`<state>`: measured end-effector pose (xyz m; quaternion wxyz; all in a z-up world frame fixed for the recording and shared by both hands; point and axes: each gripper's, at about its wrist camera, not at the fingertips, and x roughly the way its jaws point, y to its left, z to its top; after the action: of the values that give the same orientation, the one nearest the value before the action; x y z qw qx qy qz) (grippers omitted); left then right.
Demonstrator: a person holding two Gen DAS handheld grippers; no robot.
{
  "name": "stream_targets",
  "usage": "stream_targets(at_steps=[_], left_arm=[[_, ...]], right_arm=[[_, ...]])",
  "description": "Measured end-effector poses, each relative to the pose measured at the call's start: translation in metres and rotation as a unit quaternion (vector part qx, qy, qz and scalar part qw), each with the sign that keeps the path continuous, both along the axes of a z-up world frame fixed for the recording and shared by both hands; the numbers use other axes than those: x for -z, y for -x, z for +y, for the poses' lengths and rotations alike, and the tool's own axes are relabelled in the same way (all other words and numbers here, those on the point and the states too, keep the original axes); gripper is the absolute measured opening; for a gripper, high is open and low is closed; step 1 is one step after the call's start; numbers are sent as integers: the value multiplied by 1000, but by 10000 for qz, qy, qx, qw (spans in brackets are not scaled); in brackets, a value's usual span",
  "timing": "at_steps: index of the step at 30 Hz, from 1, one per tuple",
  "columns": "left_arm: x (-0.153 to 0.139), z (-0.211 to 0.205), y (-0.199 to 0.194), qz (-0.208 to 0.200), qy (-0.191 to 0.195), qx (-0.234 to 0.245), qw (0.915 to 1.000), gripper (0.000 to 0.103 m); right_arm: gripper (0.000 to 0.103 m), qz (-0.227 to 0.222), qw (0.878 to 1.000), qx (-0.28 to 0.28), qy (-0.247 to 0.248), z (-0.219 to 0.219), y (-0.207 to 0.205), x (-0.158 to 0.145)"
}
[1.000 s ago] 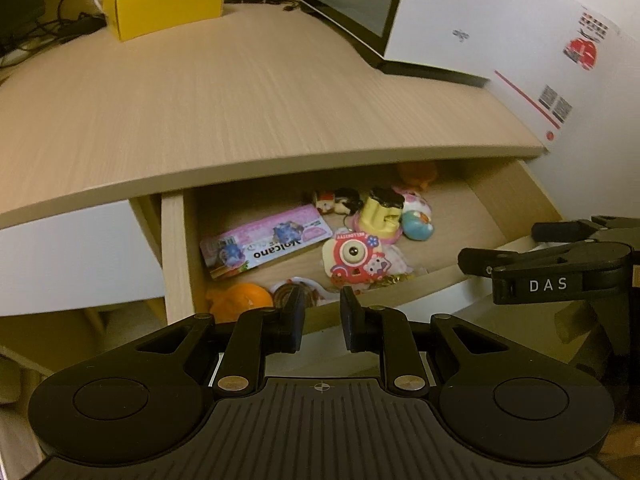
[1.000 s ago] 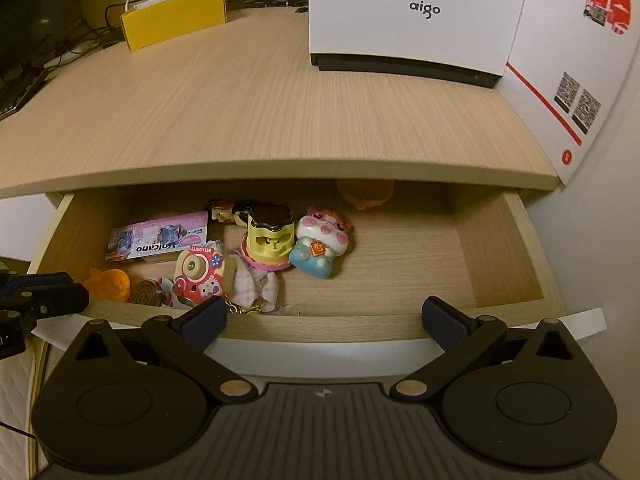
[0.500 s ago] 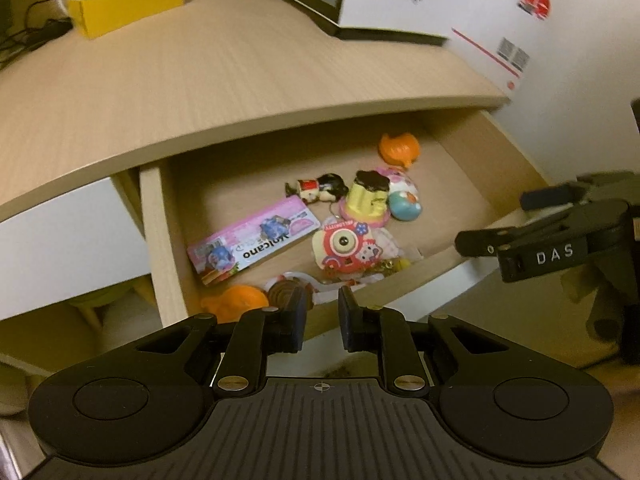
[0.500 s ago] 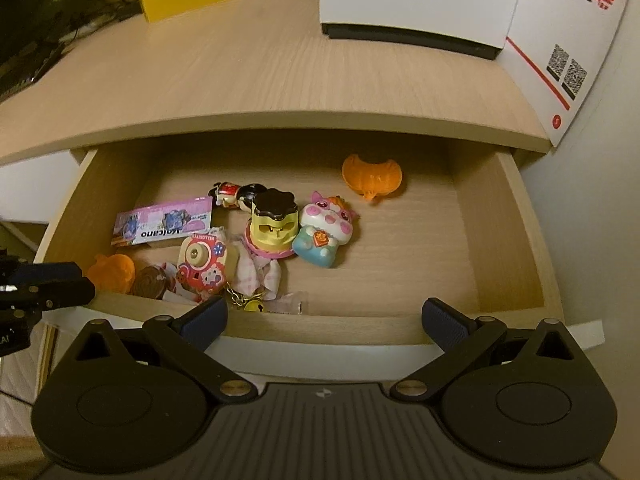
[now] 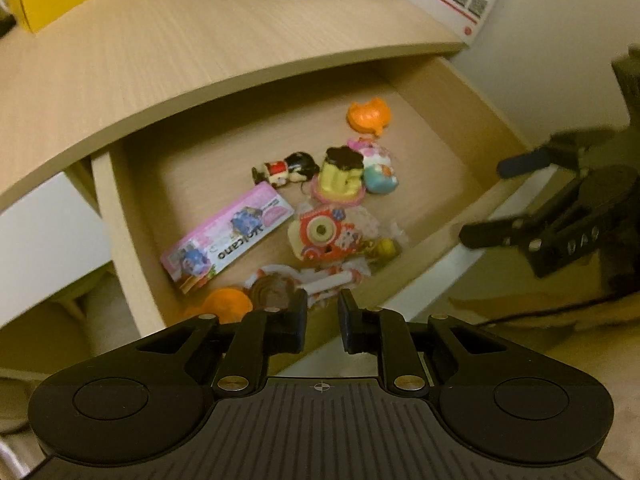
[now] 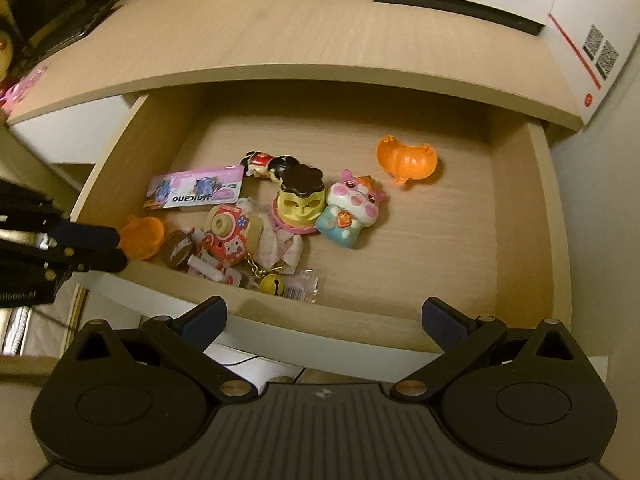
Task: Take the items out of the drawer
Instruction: 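Reach the right gripper toward the orange pumpkin while the left reaches the pink card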
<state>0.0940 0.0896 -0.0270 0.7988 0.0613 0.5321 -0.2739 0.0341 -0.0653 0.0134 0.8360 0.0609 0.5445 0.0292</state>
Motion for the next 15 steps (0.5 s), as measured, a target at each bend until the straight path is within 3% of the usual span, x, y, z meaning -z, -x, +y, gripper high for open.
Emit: stream_targets(at_steps=[3,5,7,11,15], left_arm=[[2,7,-13,-273,62,-304,9991,19],[4,5,-24,-493,-219,-233,9983,19],[8,0,-34,-613,-545,32,9966,19],[29,-17,-58,-328,-1070,573,9921,21],[48,-33,-65,-290,-1471,849,9850,22]], right_arm=[[103,-23,10000,-8,-47,-3,-5,2],[103,-2,10000,23,-18,-5,-10,3],[103,-124,9994,-19,324,-2,-16,2],[103,-432,9981,-14,447,-6,-28,-5],[103,-636,9963,137,570,-15,-44,-5]])
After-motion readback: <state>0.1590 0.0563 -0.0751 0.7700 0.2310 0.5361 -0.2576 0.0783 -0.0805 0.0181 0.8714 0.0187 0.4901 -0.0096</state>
